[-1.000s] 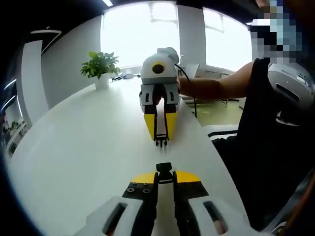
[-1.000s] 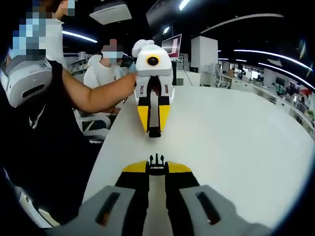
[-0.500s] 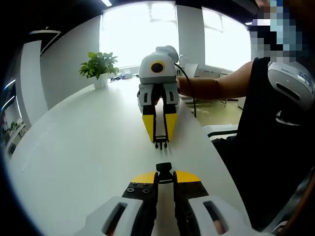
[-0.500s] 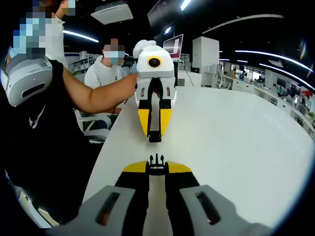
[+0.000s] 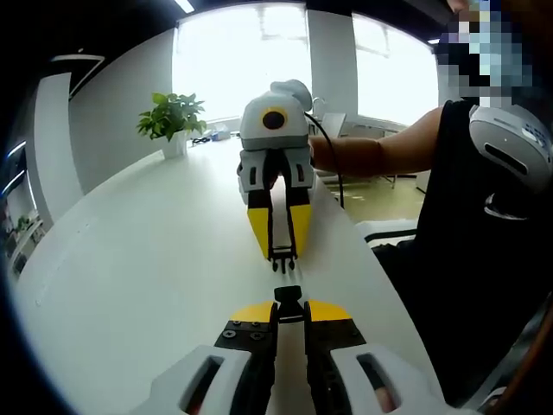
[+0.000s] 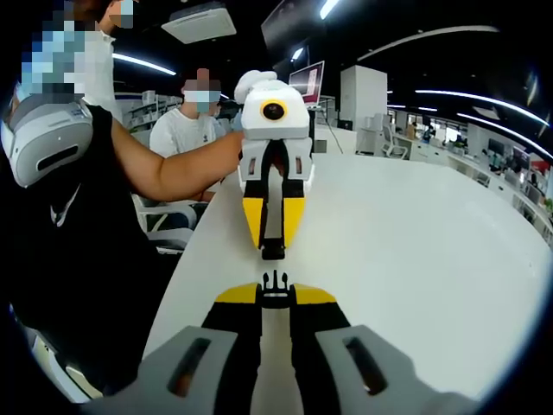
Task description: Snap the two parts of the plastic buckle together until the buckle closes and remains connected.
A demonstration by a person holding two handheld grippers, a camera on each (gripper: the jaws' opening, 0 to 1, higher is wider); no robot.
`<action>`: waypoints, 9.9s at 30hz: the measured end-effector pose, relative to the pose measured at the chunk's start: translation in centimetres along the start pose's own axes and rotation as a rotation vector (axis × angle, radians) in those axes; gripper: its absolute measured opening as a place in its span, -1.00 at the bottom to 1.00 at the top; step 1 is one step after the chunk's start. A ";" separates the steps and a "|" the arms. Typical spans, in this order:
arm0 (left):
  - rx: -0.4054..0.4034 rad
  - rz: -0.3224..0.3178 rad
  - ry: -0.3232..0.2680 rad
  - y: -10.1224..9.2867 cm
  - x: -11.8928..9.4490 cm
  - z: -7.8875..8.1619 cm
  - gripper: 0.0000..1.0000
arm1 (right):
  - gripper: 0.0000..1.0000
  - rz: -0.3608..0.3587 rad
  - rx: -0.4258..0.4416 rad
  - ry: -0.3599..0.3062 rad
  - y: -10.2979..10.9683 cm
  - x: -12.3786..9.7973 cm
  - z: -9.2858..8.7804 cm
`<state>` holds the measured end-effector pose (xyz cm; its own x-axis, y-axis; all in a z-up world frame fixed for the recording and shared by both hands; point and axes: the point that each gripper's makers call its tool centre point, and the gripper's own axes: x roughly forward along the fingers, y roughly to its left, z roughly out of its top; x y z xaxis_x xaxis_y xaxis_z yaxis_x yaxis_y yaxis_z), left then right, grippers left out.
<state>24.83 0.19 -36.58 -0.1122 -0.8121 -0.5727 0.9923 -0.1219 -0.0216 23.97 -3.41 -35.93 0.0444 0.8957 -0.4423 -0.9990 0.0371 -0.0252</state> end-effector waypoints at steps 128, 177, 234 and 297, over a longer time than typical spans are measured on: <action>0.024 0.038 -0.035 1.2 1.3 0.7 -0.84 | -0.83 -0.026 -0.063 -0.035 -1.0 2.3 0.9; 0.027 0.060 -0.031 6.8 1.7 0.7 -0.83 | -0.82 -0.051 -0.054 0.010 -6.7 1.5 -0.1; 0.001 0.070 -0.027 12.7 1.8 0.9 -0.83 | -0.82 -0.063 -0.038 0.027 -12.3 1.0 -0.5; -0.039 0.092 -0.009 22.1 1.2 1.2 -0.82 | -0.81 -0.075 0.003 0.045 -21.6 0.8 -0.6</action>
<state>46.55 -4.18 -36.72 -0.0205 -0.8240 -0.5662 0.9997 -0.0241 -0.0010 45.62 -3.73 -36.33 0.1197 0.8694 -0.4794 -0.9928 0.1051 -0.0572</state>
